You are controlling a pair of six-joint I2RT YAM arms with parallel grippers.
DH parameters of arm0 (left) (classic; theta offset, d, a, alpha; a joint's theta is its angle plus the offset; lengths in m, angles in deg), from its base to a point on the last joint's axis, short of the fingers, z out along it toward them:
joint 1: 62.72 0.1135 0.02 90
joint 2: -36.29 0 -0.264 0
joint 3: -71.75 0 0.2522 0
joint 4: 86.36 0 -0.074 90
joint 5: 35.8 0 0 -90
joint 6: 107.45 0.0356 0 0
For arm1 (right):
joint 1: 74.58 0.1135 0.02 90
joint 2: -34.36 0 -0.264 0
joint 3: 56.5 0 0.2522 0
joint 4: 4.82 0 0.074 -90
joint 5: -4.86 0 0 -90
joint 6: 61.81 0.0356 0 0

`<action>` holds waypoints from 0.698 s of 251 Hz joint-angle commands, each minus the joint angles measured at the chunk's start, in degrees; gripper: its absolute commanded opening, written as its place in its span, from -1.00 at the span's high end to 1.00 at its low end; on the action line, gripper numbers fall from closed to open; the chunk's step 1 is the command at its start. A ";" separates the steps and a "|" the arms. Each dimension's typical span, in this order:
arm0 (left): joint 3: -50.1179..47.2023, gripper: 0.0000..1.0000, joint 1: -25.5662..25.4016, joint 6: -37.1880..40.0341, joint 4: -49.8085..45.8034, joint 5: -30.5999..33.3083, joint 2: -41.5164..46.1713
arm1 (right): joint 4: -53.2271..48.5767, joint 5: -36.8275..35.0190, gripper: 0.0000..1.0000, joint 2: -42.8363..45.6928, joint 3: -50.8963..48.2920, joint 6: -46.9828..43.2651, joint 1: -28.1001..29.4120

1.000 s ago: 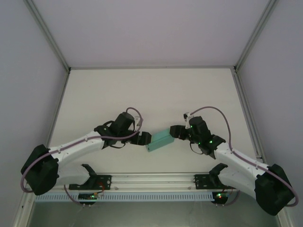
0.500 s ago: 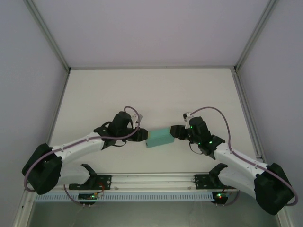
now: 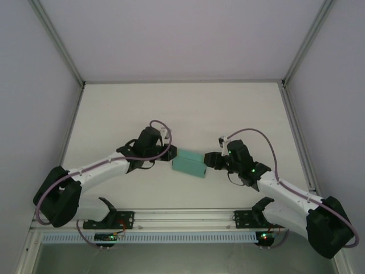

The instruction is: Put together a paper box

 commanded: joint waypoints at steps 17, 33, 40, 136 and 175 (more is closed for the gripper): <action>-8.79 0.67 -2.79 -0.60 -4.64 2.41 3.09 | -10.35 2.76 0.14 1.01 -1.58 1.85 4.40; -11.68 0.64 -4.13 -1.54 -1.37 4.10 4.44 | -8.40 2.19 0.14 0.88 -3.11 1.36 5.83; -12.69 0.62 -4.76 -1.97 -0.12 4.53 4.81 | -7.62 1.63 0.14 0.75 -3.73 1.14 6.71; -16.03 0.63 -7.75 -2.79 5.26 7.25 2.45 | 7.25 -11.54 0.56 -3.27 -11.55 -11.57 14.61; -16.30 0.75 -7.90 -2.87 4.98 7.37 2.71 | 8.22 -11.38 0.77 -3.84 -11.71 -13.59 15.01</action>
